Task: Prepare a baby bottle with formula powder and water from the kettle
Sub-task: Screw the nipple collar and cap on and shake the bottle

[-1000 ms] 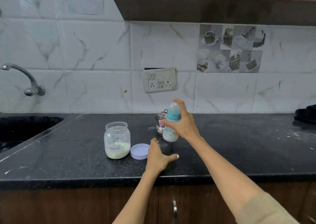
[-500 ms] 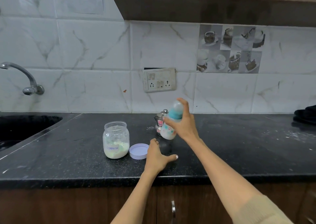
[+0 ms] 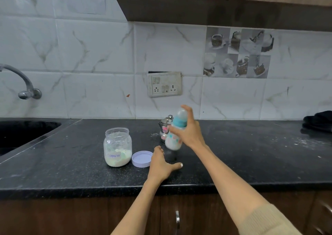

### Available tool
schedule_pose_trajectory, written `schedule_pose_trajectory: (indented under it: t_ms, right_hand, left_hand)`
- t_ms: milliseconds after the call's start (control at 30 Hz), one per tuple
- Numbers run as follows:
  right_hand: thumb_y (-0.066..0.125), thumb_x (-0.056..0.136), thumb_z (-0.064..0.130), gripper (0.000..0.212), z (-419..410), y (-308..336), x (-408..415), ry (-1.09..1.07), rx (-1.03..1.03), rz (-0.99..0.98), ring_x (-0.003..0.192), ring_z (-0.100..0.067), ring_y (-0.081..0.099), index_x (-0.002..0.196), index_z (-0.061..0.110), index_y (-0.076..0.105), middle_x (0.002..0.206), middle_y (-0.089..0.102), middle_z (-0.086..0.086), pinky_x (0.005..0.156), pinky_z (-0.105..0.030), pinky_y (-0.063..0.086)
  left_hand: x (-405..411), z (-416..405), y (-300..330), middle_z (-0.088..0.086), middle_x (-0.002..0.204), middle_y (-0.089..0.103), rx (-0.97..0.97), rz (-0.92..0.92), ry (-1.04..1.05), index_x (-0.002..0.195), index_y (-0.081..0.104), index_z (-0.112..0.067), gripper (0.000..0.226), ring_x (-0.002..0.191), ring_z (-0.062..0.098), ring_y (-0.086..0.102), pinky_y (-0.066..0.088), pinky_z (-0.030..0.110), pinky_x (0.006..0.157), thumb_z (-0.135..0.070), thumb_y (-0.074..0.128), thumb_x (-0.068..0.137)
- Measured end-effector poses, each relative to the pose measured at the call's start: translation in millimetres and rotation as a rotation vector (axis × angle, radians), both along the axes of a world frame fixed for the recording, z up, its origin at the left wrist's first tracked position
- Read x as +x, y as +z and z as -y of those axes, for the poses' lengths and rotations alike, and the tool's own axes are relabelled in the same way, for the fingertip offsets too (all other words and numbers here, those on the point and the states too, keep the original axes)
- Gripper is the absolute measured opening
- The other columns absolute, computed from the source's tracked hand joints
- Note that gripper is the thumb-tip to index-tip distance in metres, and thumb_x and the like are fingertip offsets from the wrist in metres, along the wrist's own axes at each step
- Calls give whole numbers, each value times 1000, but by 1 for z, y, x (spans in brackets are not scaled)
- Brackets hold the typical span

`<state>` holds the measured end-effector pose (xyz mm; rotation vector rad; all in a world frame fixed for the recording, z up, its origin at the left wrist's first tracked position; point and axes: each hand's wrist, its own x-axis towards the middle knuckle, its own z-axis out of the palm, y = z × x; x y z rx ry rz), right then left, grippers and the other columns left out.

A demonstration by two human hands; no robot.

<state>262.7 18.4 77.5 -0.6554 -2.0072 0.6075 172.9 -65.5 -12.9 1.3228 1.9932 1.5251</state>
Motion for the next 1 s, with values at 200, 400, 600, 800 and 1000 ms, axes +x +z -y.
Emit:
schedule_pose_trajectory:
  t_ms: [200,400,600,800,1000]
  right_hand:
    - [80,67,35,77,2,-9,-4,-13,22,18,89,-19,64,127,43,32,103,61,-1,82,-41,57]
    - [80,68,36,77,2,-13,-8,-7,27,45,90,-18,62,128,42,33,106,61,-3,81,-36,55]
    - [80,66,33,77,-1,-10,-7,12,-13,79,90,-18,63,127,43,34,104,61,-1,82,-37,56]
    - [80,66,35,75,-3,-12,-4,-10,-22,69,87,-18,65,124,43,33,101,62,0,82,-38,57]
    - [79,67,36,75,-3,-12,-6,-23,18,68,89,-21,65,125,44,31,103,62,-2,81,-41,56]
  left_hand:
    - [0,0,0,11,140,42,-5,-8,6,135,28,-6,95,127,22,43,36,25,93,-27,85,62]
    - [-1,0,0,10,136,45,3,3,1,133,29,-6,93,121,18,45,36,23,89,-27,86,62]
    - [-1,0,-2,11,139,43,15,16,-9,136,27,-5,98,126,21,43,37,28,98,-26,86,61]
    - [-2,-2,-3,12,139,42,8,9,-8,134,29,-5,96,125,21,43,36,25,94,-26,86,61]
    - [-2,-1,-1,11,142,41,4,10,0,137,27,-6,98,128,22,42,37,28,98,-26,86,61]
